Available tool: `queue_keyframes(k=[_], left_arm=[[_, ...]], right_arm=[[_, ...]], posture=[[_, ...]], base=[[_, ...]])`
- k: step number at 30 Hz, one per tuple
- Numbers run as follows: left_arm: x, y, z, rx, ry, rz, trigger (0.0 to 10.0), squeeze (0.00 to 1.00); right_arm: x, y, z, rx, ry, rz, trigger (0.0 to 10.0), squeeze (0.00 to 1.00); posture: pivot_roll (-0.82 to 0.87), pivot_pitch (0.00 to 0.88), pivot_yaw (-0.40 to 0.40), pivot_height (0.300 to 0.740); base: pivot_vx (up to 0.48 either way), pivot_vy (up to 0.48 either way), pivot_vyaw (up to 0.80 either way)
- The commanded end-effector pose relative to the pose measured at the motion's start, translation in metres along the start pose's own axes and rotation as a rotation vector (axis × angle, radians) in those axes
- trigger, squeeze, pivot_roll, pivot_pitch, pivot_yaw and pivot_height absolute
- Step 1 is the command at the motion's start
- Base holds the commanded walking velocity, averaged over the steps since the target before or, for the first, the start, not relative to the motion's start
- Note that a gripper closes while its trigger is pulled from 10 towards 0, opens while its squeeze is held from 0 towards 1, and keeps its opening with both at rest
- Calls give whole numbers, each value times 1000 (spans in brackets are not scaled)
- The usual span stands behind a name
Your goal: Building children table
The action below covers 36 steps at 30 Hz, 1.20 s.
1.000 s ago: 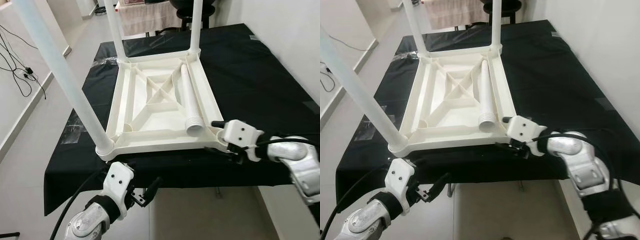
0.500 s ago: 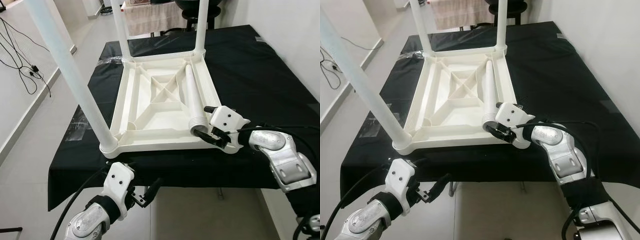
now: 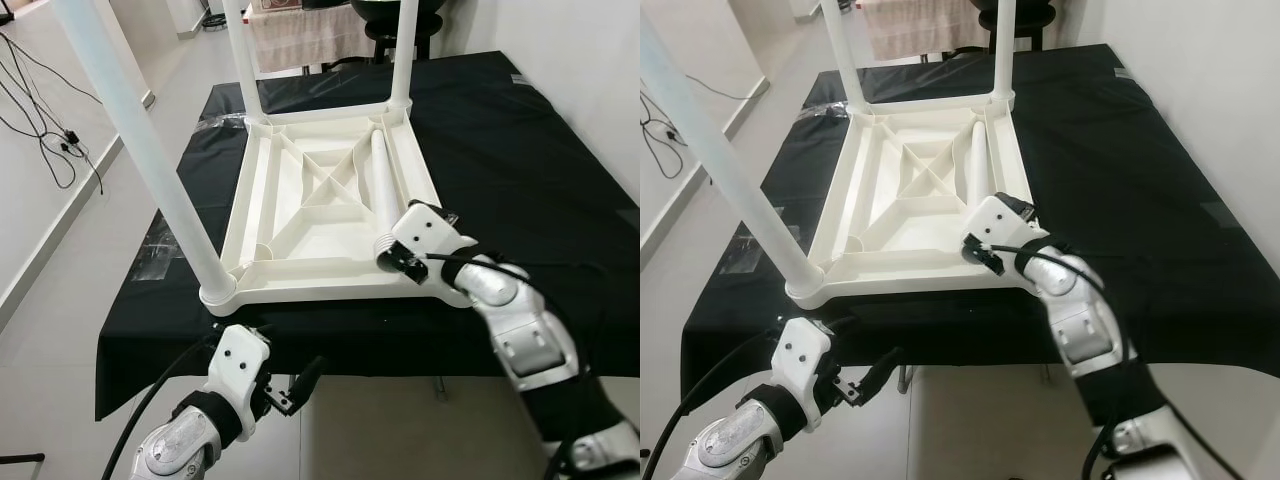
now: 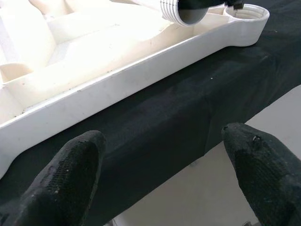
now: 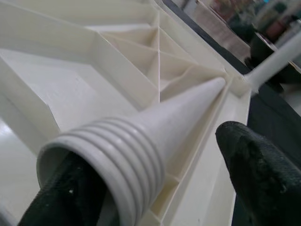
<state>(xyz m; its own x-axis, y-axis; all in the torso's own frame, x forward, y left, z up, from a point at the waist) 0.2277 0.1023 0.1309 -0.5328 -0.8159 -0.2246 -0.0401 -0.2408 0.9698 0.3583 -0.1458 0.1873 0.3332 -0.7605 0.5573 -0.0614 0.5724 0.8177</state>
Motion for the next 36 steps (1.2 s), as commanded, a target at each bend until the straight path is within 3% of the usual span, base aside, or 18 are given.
queue_keyframes(k=[1, 5, 15, 20, 23, 24, 25, 26, 27, 28, 30, 31, 32, 33, 36], left_arm=[[0, -5, 1, -21, -1, -14, 10000, 0], [0, -4, 2, -21, 7, -13, 10000, 0], [-2, -2, 0, -13, 14, -13, 10000, 0], [-6, 5, -5, 15, 19, -9, 10000, 0], [-19, 24, -14, 98, 45, 20, 10000, 0], [-19, 24, -14, 98, 45, 20, 10000, 0], [-27, 35, -19, 144, 61, 35, 10000, 0], [-27, 35, -19, 144, 61, 35, 10000, 0], [-37, 50, -23, 205, 82, 56, 10000, 0], [-37, 50, -23, 205, 82, 56, 10000, 0], [-54, 77, -28, 308, 110, 91, 10000, 0], [-54, 77, -28, 308, 110, 91, 10000, 0], [-74, 109, -33, 436, 130, 126, 10000, 0], [-74, 109, -33, 436, 130, 126, 10000, 0], [-89, 143, -35, 566, 135, 182, 10000, 0]], right_arm=[[-8, 1, 1, -3, -20, 14, 0, 0], [-10, 11, 0, 41, -65, 22, 0, 0], [-13, 7, 2, 13, -69, 37, 0, 0], [-5, 5, 0, 11, -72, -14, 0, 0], [41, 16, -5, 78, -184, -261, 0, 0], [41, 16, -5, 78, -184, -261, 0, 0], [65, 24, -4, 136, -237, -400, 0, 0], [65, 24, -4, 136, -237, -400, 0, 0], [92, 33, 0, 216, -296, -536, 0, 0], [92, 33, 0, 216, -296, -536, 0, 0], [128, 45, 9, 350, -349, -731, 0, 0], [128, 45, 9, 350, -349, -731, 0, 0], [150, 54, 18, 497, -332, -922, 0, 0], [150, 54, 18, 497, -332, -922, 0, 0], [158, 65, 26, 669, -228, -1147, 0, 0]], posture=[[-66, 106, 65, 740], [-59, 108, 60, 740], [-67, 108, 61, 740], [-72, 103, 63, 740], [-75, 93, 66, 740], [-75, 93, 66, 740], [-81, 85, 70, 740], [-81, 85, 70, 740], [-86, 80, 73, 740], [-86, 80, 73, 740], [-90, 73, 77, 740], [-90, 73, 77, 740], [-89, 65, 79, 740], [-89, 65, 79, 740], [-85, 59, 83, 740]], base=[[0, 0, 0], [0, 0, 0], [0, 0, 0], [0, 0, 0], [0, 0, 0], [0, 0, 0], [0, 0, 0], [0, 0, 0], [0, 0, 0], [0, 0, 0], [0, 0, 0], [0, 0, 0], [0, 0, 0], [0, 0, 0], [0, 0, 0]])
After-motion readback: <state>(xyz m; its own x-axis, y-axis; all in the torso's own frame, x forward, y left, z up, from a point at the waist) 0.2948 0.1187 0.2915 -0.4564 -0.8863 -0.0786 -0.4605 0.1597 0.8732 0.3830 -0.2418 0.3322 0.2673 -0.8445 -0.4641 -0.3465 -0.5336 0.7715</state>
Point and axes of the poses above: a point about 5 cm out from each wrist's last joint towards the gripper, its own z axis pointing back from the gripper into the wrist, its own y axis along the axis of the wrist's last joint, x = y × z, the point moved 3 cm from there along -z, pointing out of the wrist towards the gripper, and after that the axes turned 10 degrees about -z, right-handed, at the moved point
